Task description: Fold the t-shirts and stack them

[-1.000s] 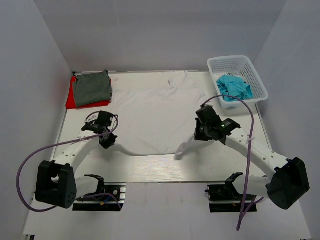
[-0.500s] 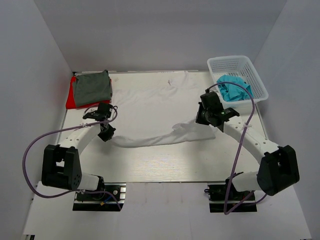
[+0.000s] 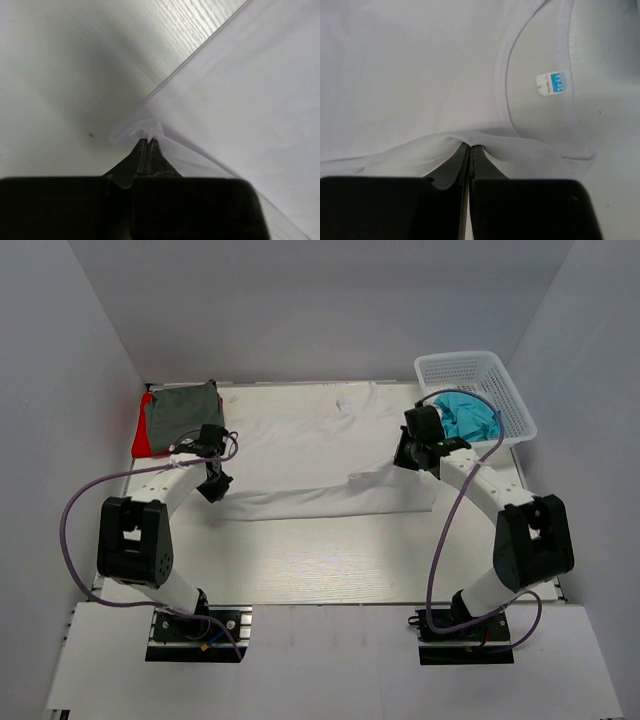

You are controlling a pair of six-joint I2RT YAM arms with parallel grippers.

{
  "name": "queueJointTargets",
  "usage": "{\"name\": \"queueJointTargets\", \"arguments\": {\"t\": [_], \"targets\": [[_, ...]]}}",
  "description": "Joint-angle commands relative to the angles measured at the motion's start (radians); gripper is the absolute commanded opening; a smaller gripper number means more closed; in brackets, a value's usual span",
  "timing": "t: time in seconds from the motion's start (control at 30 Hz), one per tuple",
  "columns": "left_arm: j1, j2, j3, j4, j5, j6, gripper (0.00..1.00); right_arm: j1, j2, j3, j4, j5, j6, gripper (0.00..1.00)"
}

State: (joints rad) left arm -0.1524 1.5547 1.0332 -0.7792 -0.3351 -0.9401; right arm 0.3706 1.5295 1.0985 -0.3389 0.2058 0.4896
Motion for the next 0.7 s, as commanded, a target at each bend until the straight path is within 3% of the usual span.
{"name": "queueJointTargets", "arguments": {"t": [0.0, 0.03, 0.07, 0.1, 0.13, 0.17, 0.2, 0.23, 0.27, 0.3, 0.33, 0.53, 0.67], "targets": [[0.014, 0.056, 0.074, 0.02, -0.068, -0.009, 0.0, -0.025, 0.087, 0.101, 0.084, 0.012, -0.003, 0.0], [0.014, 0.073, 0.088, 0.02, -0.068, -0.009, 0.0, -0.028, 0.107, 0.127, 0.095, 0.023, 0.001, 0.0], [0.014, 0.088, 0.106, 0.02, -0.068, -0.009, 0.11, -0.039, 0.174, 0.138, 0.119, 0.029, -0.018, 0.0], [0.014, 0.102, 0.151, 0.006, -0.08, 0.0, 0.28, -0.039, 0.202, 0.18, 0.11, 0.02, -0.02, 0.18], [0.014, 0.113, 0.172, -0.006, -0.081, 0.012, 0.35, -0.051, 0.231, 0.248, 0.089, -0.005, -0.028, 0.24], [0.014, 0.122, 0.215, -0.015, -0.081, 0.038, 0.49, -0.056, 0.31, 0.315, 0.034, -0.044, -0.061, 0.32], [0.014, 0.122, 0.228, -0.026, -0.091, 0.038, 0.65, -0.059, 0.334, 0.345, -0.006, -0.057, -0.069, 0.54], [0.014, 0.11, 0.228, -0.041, -0.091, 0.053, 0.9, -0.058, 0.354, 0.404, -0.04, -0.08, -0.083, 0.58], [0.014, 0.088, 0.238, -0.052, -0.1, 0.054, 1.0, -0.056, 0.375, 0.42, -0.067, -0.078, -0.103, 0.66], [0.014, 0.073, 0.238, -0.061, -0.101, 0.054, 1.0, -0.052, 0.37, 0.41, -0.087, -0.08, -0.108, 0.75], [0.014, 0.058, 0.222, -0.061, -0.101, 0.054, 1.0, -0.048, 0.339, 0.391, -0.078, -0.079, -0.126, 0.9], [-0.006, -0.005, 0.116, 0.073, 0.02, 0.109, 1.0, -0.048, 0.138, 0.1, 0.07, -0.198, -0.129, 0.9], [-0.006, 0.053, 0.055, 0.216, 0.273, 0.153, 1.0, -0.055, 0.127, 0.014, 0.115, -0.246, -0.095, 0.9]]}}
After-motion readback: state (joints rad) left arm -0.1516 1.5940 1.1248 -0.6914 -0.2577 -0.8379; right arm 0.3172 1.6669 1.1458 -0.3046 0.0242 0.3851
